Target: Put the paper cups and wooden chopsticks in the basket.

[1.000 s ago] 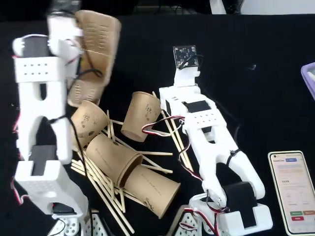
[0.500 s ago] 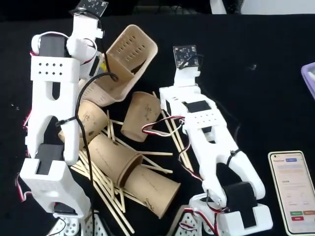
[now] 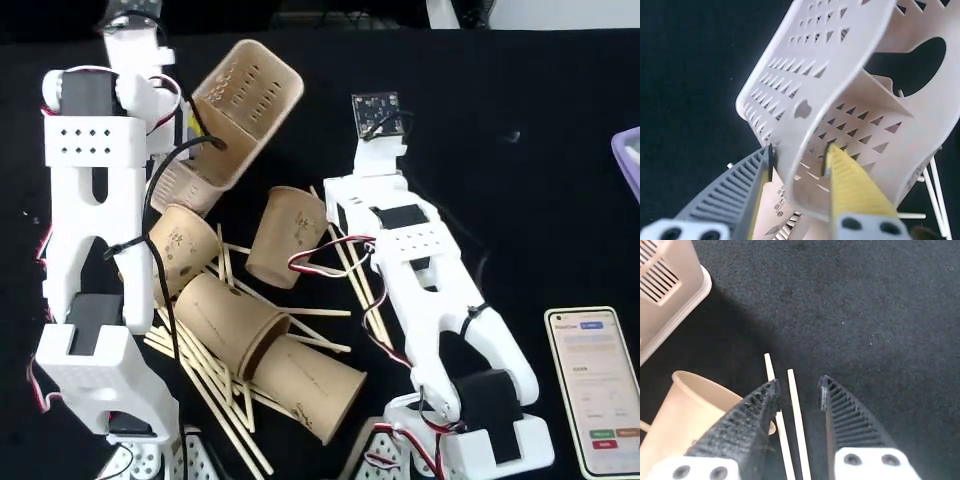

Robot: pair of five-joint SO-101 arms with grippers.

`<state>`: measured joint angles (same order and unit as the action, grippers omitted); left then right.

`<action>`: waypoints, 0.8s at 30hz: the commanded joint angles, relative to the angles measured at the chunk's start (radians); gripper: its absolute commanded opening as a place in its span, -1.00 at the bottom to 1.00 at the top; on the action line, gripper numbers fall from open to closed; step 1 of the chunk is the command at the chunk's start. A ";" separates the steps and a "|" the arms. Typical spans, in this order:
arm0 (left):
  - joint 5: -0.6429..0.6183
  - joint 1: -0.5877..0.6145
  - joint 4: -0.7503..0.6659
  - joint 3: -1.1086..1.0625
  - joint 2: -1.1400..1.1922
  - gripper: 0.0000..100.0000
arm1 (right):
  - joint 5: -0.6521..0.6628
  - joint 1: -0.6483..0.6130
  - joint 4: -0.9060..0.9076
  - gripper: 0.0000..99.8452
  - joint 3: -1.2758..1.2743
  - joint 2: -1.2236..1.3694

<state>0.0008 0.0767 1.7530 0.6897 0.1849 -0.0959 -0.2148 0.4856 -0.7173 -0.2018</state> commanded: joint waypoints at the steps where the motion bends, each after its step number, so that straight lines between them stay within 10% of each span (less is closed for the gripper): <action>1: -0.049 0.021 0.008 0.027 -0.038 -0.57 | 0.002 -0.017 -0.021 -0.73 0.019 -0.004; 24: -0.155 0.019 -0.121 -0.340 -0.232 -0.61 | 0.003 -0.017 -0.025 -0.73 0.005 -0.004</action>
<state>-0.1496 0.0875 1.7070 0.3844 -0.0054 -0.0959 -0.2148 0.4856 -0.7173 -0.2018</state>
